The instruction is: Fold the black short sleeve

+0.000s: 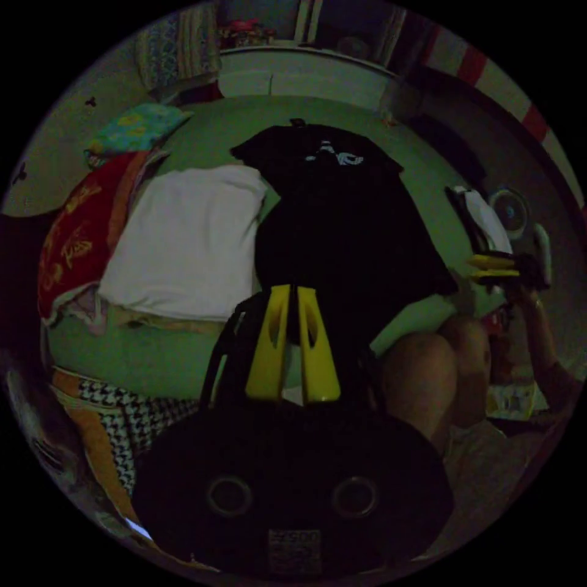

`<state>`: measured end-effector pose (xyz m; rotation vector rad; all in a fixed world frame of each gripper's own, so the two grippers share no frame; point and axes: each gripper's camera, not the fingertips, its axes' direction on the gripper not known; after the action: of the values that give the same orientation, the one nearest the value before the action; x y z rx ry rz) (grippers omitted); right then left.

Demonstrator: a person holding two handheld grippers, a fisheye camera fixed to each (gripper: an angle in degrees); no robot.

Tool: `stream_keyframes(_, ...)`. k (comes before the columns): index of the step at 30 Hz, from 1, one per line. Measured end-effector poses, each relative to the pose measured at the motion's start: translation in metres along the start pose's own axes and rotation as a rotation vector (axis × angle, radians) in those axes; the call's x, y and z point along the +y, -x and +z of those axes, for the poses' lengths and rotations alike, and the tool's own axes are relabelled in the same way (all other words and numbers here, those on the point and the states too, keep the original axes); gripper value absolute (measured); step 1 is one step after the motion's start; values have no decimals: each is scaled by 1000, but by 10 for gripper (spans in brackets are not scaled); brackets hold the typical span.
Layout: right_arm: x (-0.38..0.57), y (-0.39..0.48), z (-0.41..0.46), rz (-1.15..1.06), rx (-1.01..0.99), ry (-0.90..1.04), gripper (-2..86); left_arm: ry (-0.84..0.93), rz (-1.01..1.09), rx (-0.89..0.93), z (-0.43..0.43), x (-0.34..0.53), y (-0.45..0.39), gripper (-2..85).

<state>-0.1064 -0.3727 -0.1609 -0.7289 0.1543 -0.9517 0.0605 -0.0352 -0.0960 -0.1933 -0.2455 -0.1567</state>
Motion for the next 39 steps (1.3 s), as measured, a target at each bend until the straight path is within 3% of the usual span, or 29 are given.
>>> stream_keyframes(3,5,1,15,49,20,33,122,63,18,117,32,4,-6,140)
stream_keyframes(6,10,17,40,5,128,117,115,124,-7,138,69,3,-10,152)
stream_keyframes(9,22,22,27,8,156,65,51,107,-67,7,83,2,-10,101)
stream_keyframes(11,36,14,-2,38,126,31,-7,131,-77,46,80,-2,-8,51)
stream_keyframes(17,111,-6,-140,152,85,-236,-16,-2,0,95,-5,-2,-14,14)
stream_keyframes(22,197,1,-218,196,170,-333,-15,-125,114,88,-94,28,-40,9)
stream_keyframes(25,256,0,-232,250,77,-325,-14,-117,151,181,-113,56,-47,9)
stream_keyframes(29,317,-4,-193,306,-100,-119,-10,8,138,356,-88,89,-48,11)
stream_keyframes(33,340,-13,-165,378,-41,25,4,140,-7,295,-45,116,-38,11)
stream_keyframes(36,330,-29,-185,399,-3,-94,27,71,-82,236,-47,108,-24,16)
stream_keyframes(39,299,-47,-199,346,0,-221,79,-8,-10,141,-53,74,-37,38)
